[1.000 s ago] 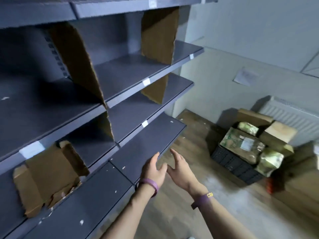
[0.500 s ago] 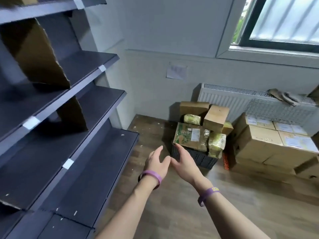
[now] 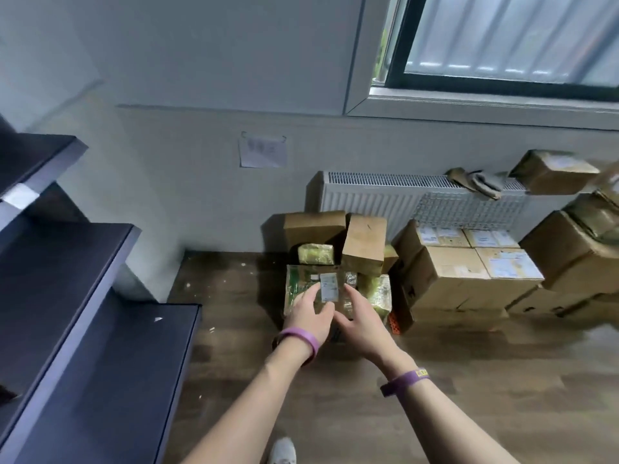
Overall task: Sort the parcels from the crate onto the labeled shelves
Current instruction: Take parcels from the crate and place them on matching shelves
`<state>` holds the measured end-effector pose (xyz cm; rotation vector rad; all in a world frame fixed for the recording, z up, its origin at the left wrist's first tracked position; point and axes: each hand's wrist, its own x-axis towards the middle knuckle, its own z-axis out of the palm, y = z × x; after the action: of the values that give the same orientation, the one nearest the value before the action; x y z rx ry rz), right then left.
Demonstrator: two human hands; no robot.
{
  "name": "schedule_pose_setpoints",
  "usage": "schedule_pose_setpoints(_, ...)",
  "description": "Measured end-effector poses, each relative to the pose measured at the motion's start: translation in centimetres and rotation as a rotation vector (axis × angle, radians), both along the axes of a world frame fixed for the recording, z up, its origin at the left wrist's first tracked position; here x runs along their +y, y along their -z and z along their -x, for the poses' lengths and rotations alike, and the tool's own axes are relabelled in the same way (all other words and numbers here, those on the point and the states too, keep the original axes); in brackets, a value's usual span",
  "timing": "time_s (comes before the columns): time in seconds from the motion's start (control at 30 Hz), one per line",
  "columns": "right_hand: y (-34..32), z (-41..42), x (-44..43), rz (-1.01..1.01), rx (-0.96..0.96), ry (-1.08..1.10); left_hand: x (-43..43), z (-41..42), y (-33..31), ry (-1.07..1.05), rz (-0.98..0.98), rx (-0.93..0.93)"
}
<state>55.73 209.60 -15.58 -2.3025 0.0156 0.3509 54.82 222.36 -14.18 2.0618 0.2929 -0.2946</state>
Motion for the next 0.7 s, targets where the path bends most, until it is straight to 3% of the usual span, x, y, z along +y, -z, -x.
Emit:
schedule_pose_setpoints(0.47, 2.0, -15.0, -5.1, -0.001, 0.074, 0.182, -4.3, -17.5, 2.6, 0.19, -0.06, 0.092)
schedule_pose_setpoints(0.7, 6.2, -25.4, -12.0, -0.007, 0.161, 0.177, -9.9, -27.9, 6.3, 0.147, -0.088, 0.181)
